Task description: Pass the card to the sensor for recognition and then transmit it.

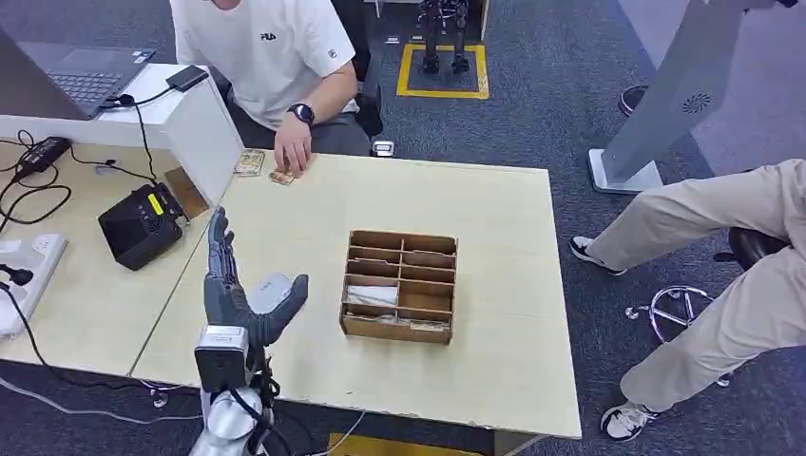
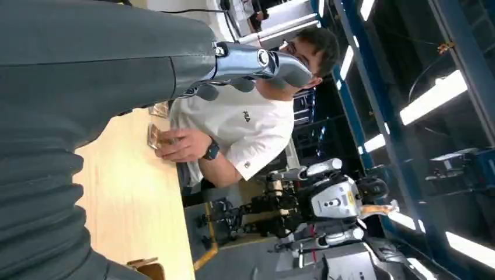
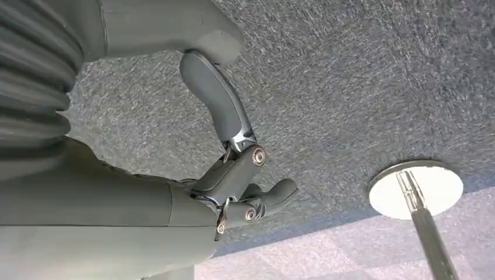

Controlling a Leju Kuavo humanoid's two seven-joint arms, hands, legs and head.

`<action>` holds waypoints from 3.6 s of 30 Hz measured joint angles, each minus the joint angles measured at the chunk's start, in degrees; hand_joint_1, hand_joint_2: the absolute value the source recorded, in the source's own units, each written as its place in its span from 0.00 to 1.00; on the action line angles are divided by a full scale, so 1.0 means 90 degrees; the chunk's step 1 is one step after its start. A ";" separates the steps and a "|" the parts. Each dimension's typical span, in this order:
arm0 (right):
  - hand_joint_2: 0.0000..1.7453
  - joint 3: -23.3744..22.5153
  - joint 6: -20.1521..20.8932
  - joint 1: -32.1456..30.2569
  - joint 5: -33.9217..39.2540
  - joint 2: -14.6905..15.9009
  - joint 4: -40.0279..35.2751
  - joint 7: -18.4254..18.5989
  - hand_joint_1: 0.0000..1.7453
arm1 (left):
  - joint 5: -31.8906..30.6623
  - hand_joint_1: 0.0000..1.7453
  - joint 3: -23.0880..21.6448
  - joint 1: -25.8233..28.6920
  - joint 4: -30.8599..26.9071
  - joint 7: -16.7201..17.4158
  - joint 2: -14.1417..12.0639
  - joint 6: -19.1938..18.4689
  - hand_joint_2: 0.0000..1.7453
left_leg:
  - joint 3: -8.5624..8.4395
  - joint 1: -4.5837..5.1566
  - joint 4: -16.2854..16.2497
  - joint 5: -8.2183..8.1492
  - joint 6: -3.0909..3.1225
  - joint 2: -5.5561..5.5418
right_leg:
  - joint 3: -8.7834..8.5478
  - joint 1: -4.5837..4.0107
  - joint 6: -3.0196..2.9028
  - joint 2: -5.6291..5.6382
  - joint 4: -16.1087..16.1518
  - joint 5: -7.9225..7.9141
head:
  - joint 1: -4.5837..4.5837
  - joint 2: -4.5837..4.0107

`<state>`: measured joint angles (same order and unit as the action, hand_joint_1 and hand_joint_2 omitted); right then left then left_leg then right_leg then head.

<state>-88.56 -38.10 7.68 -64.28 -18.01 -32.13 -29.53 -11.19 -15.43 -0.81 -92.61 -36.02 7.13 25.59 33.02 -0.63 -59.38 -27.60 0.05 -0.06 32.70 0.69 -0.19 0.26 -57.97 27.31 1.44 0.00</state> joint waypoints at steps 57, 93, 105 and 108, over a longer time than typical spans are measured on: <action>1.00 0.0000 0.0000 -0.0012 -0.0476 0.0087 0.0066 0.0007 0.00 | -0.7572 0.06 -0.2307 -0.0873 0.1418 0.3781 -0.1181 -0.0414 1.00 | 0.0001 0.0001 0.0000 0.0001 -0.0001 0.0001 | 0.0004 0.0000 -0.0001 0.0001 0.0000 -0.0001 | 0.0000 0.0000; 1.00 0.0000 0.0000 -0.0008 -0.0823 0.0090 0.0260 -0.0054 0.00 | -0.7788 0.19 -0.2273 -0.0991 0.2521 0.4260 -0.0867 0.0241 1.00 | 0.0003 0.0001 0.0000 0.0001 -0.0001 0.0000 | 0.0004 0.0000 -0.0001 -0.0001 0.0000 -0.0001 | 0.0000 0.0000; 1.00 0.0000 0.0000 -0.0007 -0.0838 0.0090 0.0316 -0.0063 0.00 | -0.7922 0.01 -0.2062 -0.0991 0.2703 0.4401 -0.0678 0.0674 1.00 | 0.0004 0.0000 0.0000 0.0001 -0.0001 0.0000 | 0.0004 0.0000 -0.0001 -0.0002 0.0000 -0.0001 | 0.0000 0.0000; 1.00 0.0000 0.0000 -0.0004 -0.0843 0.0090 0.0328 -0.0063 0.00 | -0.7975 0.00 -0.1977 -0.0992 0.2742 0.4459 -0.0617 0.0950 1.00 | 0.0004 0.0000 0.0000 0.0001 -0.0001 0.0000 | 0.0004 0.0000 -0.0001 -0.0002 0.0000 -0.0001 | 0.0000 0.0000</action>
<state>-88.56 -38.10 7.64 -71.86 -17.20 -29.18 -30.10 -82.97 -33.22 -9.73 -67.93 4.11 1.57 34.14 33.06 -0.63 -59.38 -27.60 0.04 -0.07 32.73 0.69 -0.20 0.24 -57.97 27.30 1.44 0.00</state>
